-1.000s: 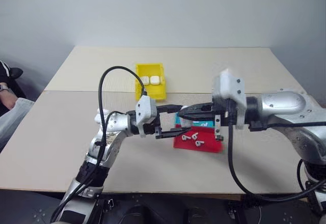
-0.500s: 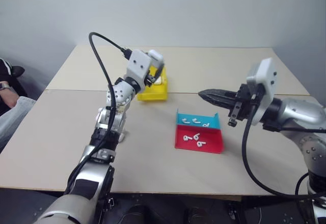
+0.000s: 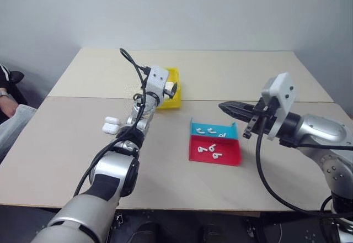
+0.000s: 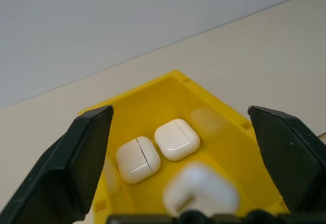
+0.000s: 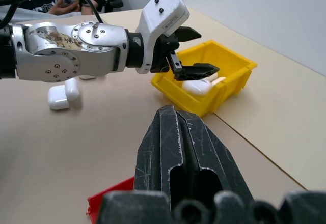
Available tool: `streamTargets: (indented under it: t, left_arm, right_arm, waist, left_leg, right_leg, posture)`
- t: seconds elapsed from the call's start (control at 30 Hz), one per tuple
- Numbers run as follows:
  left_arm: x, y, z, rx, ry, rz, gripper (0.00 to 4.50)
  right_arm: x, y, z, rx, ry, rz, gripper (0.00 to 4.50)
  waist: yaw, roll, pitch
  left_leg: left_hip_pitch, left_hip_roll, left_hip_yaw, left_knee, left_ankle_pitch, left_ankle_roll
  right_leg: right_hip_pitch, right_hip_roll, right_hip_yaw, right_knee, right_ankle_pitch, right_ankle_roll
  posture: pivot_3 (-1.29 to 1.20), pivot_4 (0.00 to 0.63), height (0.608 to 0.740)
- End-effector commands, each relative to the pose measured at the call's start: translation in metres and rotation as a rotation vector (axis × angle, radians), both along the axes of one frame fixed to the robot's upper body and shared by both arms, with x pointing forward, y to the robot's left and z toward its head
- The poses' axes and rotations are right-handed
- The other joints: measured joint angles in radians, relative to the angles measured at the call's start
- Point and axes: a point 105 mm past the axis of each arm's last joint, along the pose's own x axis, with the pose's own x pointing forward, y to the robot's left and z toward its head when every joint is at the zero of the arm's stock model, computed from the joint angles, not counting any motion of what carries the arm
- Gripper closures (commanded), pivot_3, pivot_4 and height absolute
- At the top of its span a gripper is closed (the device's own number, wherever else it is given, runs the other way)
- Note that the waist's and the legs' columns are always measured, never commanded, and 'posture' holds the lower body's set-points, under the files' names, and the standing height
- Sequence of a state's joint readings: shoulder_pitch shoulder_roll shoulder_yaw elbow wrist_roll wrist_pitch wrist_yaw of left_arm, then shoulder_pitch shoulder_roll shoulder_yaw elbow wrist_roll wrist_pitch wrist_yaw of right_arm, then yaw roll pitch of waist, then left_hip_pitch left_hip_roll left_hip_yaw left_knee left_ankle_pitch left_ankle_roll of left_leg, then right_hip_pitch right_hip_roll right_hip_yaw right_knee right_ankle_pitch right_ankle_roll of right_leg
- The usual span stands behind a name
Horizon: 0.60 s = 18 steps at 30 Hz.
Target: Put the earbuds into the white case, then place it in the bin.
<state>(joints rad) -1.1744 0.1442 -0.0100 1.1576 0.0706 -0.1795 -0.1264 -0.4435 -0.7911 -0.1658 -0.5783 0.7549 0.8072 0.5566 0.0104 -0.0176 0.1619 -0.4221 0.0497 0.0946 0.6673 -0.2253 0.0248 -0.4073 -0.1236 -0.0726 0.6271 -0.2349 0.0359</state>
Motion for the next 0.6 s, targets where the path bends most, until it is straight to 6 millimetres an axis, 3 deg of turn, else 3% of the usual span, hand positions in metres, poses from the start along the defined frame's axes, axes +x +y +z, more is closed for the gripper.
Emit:
streamTargets:
  t: [0.03,0.13,0.2,0.3,0.4,0.5,0.6]
  left_arm:
    - [-0.004,-0.003,0.032,0.010,-0.117,-0.076,0.01]
    - [-0.014,-0.003,0.033,-0.018,-0.097,-0.254,0.01]
    - [-0.026,0.009,0.033,-0.048,-0.055,-0.362,0.01]
    - [-0.064,0.020,0.032,0.020,-0.102,-0.546,0.01]
    - [-0.117,0.043,0.011,0.075,0.020,-0.685,0.01]
    - [-0.160,0.062,0.001,0.096,0.092,-0.742,0.01]
    - [-0.190,0.084,-0.001,0.138,0.181,-0.757,0.01]
  right_arm:
    - [-0.003,0.001,0.001,-0.036,-0.029,-0.007,4.33]
    - [-0.004,-0.005,-0.004,-0.088,-0.031,-0.018,4.33]
    - [-0.003,-0.019,-0.012,-0.180,-0.025,-0.039,4.33]
    - [-0.005,-0.036,-0.021,-0.286,-0.009,-0.036,4.33]
    - [-0.010,-0.061,-0.027,-0.401,-0.014,0.004,4.33]
    - [-0.017,-0.084,-0.030,-0.510,-0.047,0.071,4.33]
    - [-0.027,-0.101,-0.030,-0.582,-0.095,0.141,4.33]
  waist:
    - [0.000,0.000,0.000]
    - [0.000,0.000,0.000]
    - [0.000,0.000,0.000]
    - [-0.013,0.001,0.000]
    - [-0.021,0.001,0.000]
    - [-0.022,0.001,0.000]
    - [-0.010,0.001,0.000]
  left_leg:
    - [0.000,0.000,0.000,0.000,0.000,0.000]
    - [0.000,0.000,0.000,0.000,0.000,0.000]
    - [0.000,0.000,0.000,0.000,0.000,0.000]
    - [0.000,0.001,0.001,-0.001,0.002,-0.004]
    - [0.001,0.001,0.002,0.000,0.004,-0.006]
    - [0.002,0.001,0.000,0.000,0.003,-0.005]
    - [0.007,0.002,0.000,0.000,0.000,-0.001]
  right_leg:
    - [0.000,0.000,0.000,0.000,0.000,0.000]
    - [0.000,0.000,0.000,0.000,0.000,0.000]
    - [-0.001,0.000,0.000,0.000,0.000,0.000]
    - [-0.001,0.000,0.002,0.001,0.000,0.000]
    - [-0.001,0.000,0.003,0.001,0.000,0.000]
    - [0.000,0.000,0.004,0.001,-0.001,0.001]
    - [0.004,0.000,0.003,0.001,-0.001,0.001]
  posture:
    - [0.00,0.150,0.740]
    - [0.00,0.150,0.740]
    - [0.00,0.150,0.740]
    - [0.00,0.150,0.740]
    - [0.00,0.150,0.740]
    - [0.00,0.150,0.740]
    - [0.00,0.150,0.740]
